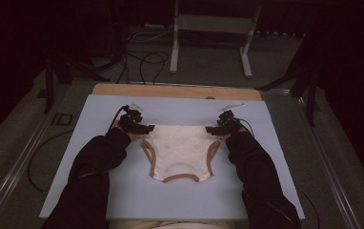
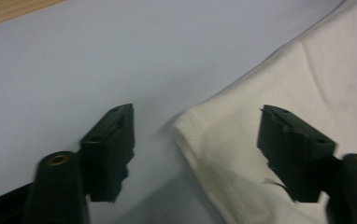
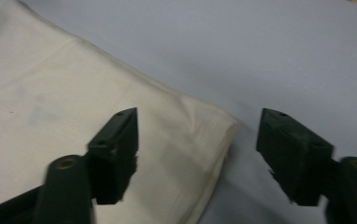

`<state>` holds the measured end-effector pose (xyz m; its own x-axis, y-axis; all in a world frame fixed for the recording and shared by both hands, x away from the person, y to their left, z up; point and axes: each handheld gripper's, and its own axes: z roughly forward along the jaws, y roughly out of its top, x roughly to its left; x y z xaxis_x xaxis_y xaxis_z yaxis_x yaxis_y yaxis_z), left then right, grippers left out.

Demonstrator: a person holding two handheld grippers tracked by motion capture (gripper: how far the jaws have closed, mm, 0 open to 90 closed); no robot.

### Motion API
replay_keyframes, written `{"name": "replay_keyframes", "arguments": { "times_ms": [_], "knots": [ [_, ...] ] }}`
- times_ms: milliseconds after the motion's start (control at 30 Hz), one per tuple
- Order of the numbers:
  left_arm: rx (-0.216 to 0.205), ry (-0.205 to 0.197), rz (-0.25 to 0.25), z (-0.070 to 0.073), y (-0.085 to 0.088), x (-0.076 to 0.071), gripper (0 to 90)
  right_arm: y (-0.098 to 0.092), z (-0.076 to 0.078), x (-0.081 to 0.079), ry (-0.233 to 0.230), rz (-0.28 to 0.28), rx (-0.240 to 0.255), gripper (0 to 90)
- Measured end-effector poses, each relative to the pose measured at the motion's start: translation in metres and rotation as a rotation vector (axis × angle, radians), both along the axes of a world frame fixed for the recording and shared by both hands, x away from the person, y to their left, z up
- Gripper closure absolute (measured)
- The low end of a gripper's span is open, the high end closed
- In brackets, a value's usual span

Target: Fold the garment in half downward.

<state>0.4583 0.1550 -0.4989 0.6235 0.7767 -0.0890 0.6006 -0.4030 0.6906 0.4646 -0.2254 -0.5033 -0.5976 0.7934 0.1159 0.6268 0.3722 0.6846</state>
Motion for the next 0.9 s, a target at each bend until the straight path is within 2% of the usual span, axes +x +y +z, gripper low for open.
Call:
{"name": "replay_keyframes", "arguments": {
  "times_ms": [67, 100, 133, 200, 400, 567, 900],
  "knots": [
    [-0.031, 0.023, -0.022, 0.002, 0.002, 0.000, 17.3, -0.001, 0.000, 0.000, 0.000, 0.001, 0.012, 21.3],
    [-0.040, 0.027, -0.032, 0.002, 0.003, 0.000, 10.4, -0.002, 0.000, -0.001, 0.007, -0.001, 0.025, 17.7],
    [-0.044, 0.027, -0.046, 0.003, 0.004, -0.001, 7.5, -0.002, 0.000, -0.001, 0.015, 0.011, 0.038, 13.3],
    [-0.051, 0.037, -0.076, 0.004, 0.004, -0.003, 1.5, -0.002, 0.001, -0.003, 0.009, 0.014, 0.041, 13.3],
    [-0.067, 0.012, -0.129, 0.011, 0.009, -0.013, 0.2, -0.003, 0.008, -0.009, 0.005, 0.035, 0.060, 9.5],
    [-0.079, -0.016, -0.169, 0.017, 0.015, -0.022, 0.2, -0.002, 0.014, -0.014, -0.025, 0.045, 0.053, 9.5],
    [-0.095, -0.055, -0.205, 0.027, 0.022, -0.036, 0.2, 0.004, 0.022, -0.019, -0.050, 0.065, 0.043, 9.5]
  ]
}}
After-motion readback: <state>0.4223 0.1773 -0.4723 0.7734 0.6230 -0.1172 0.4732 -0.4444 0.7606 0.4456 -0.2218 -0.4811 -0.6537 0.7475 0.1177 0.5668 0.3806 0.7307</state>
